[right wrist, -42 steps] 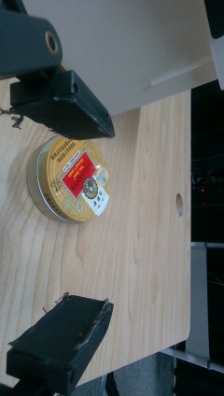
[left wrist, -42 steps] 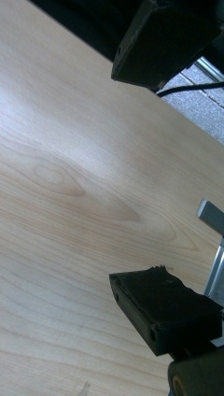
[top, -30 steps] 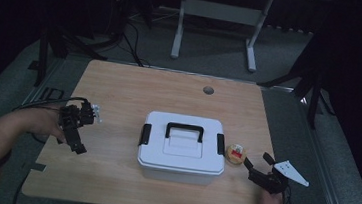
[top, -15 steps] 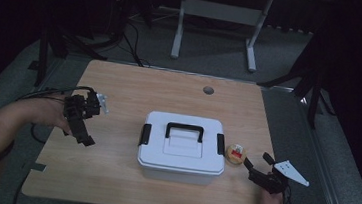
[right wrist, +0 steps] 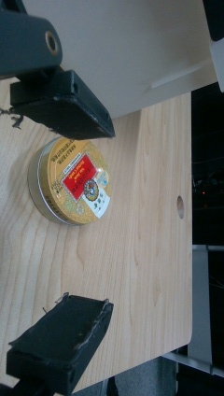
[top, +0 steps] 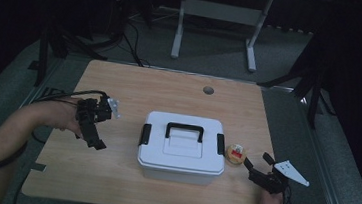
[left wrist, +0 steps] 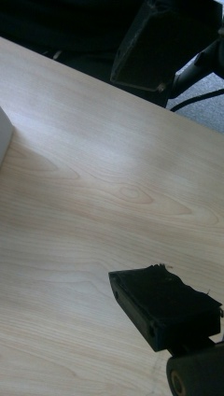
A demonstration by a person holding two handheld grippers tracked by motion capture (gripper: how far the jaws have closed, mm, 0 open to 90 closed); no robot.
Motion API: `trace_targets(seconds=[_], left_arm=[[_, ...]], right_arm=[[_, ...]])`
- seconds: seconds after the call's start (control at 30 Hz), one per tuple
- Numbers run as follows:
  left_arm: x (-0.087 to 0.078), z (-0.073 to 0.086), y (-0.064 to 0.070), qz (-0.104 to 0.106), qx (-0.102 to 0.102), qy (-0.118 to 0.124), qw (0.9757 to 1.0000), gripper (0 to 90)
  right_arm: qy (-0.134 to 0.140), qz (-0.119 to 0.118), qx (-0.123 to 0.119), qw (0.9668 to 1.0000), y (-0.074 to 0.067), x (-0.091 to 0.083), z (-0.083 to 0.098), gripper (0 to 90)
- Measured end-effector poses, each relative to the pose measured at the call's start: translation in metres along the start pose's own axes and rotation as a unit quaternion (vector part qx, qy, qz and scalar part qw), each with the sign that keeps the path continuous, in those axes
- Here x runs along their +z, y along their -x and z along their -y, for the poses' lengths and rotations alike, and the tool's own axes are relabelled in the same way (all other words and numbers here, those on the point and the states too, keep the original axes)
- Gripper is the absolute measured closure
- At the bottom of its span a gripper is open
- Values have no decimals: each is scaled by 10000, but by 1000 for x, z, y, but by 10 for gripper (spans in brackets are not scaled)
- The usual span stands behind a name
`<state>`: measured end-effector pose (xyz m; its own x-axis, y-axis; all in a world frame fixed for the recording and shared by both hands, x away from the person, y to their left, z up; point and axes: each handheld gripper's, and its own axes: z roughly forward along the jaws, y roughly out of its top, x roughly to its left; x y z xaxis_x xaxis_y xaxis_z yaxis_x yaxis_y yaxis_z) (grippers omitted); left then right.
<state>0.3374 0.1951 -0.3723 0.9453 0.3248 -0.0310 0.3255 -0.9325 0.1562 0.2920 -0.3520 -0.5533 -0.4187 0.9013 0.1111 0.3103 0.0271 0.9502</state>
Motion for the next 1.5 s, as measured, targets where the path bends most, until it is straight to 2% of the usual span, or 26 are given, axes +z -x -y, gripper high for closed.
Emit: trace_targets(seconds=[0.3, 0.6, 0.8, 1.07, 1.1, 1.17, 1.4, 1.5], left_arm=[[-3, -19, 2, 117, 191, -114, 9997, 74], [-6, -39, 5, 94, 371, -145, 9992, 91], [-10, -56, 7, 183, 574, -49, 9982, 107], [-11, -80, 9, 163, 774, -177, 9967, 108], [-12, -85, 9, 184, 798, -87, 9966, 108], [-12, -89, 8, 200, 819, -55, 9964, 108], [-7, -108, 9, 212, 950, -117, 9952, 108], [-6, -120, 6, 292, 989, 3, 9947, 108]], right_arm=[[-5, -3, -3, 10000, 0, 0, 0, 137], [-9, -17, 3, 10000, 0, 0, 0, 137], [-8, -19, 3, 10000, 0, 0, 0, 137], [2, -30, 19, 10000, 0, 0, 0, 137], [0, -31, 25, 10000, 0, -1, 0, 137], [0, -31, 19, 10000, 0, 0, 0, 137], [-5, -30, 35, 10000, 0, 0, 0, 137], [8, -37, 40, 10000, 1, -1, 0, 137]])
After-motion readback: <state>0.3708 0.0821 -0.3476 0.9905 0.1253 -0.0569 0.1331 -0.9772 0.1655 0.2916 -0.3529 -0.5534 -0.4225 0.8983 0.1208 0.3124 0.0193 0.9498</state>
